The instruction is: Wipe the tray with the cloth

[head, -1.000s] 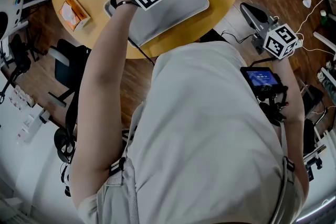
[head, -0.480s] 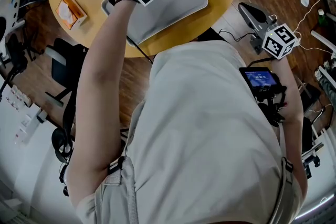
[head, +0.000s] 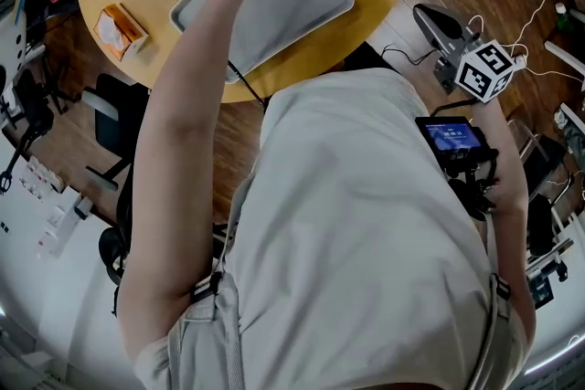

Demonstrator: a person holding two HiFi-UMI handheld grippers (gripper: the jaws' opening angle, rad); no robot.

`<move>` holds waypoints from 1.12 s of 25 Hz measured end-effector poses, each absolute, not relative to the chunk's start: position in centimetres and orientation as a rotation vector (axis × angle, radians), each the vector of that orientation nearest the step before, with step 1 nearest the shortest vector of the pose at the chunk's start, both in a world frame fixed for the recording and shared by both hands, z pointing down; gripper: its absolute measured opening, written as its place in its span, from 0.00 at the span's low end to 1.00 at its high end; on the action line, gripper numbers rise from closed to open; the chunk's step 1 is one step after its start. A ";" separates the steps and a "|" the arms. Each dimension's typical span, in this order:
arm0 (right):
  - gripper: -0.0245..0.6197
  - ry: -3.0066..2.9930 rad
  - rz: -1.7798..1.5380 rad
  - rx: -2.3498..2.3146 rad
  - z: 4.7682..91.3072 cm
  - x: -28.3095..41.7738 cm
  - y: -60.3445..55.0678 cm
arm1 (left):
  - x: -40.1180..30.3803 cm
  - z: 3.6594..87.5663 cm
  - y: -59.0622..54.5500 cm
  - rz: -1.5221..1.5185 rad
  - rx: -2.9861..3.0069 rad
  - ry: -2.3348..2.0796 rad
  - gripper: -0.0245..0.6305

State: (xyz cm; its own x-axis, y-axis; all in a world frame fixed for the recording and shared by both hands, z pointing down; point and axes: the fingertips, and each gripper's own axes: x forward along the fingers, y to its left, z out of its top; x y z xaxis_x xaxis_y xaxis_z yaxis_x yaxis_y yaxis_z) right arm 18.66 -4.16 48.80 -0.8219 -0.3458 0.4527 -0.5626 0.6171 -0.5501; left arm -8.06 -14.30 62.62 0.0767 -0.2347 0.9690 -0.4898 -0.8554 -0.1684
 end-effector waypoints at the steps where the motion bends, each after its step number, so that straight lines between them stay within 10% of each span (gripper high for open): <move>1: 0.04 -2.538 1.023 0.743 48.9 18.8 -4.1 | -7.6 62.6 -14.7 1.866 2.151 -0.732 0.13; 28: 0.04 -2.601 0.982 0.685 48.7 17.5 -3.9 | 4.9 63.9 -2.8 1.922 2.264 -0.529 0.12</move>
State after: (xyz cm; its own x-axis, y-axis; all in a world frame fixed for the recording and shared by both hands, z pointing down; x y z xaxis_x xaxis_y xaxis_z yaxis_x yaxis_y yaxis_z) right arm 17.51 -3.86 48.67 -0.8493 -0.3317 0.4107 -0.5204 0.6569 -0.5455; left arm 4.95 -2.77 63.88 0.1300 -0.1827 0.9745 -0.3422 -0.9308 -0.1288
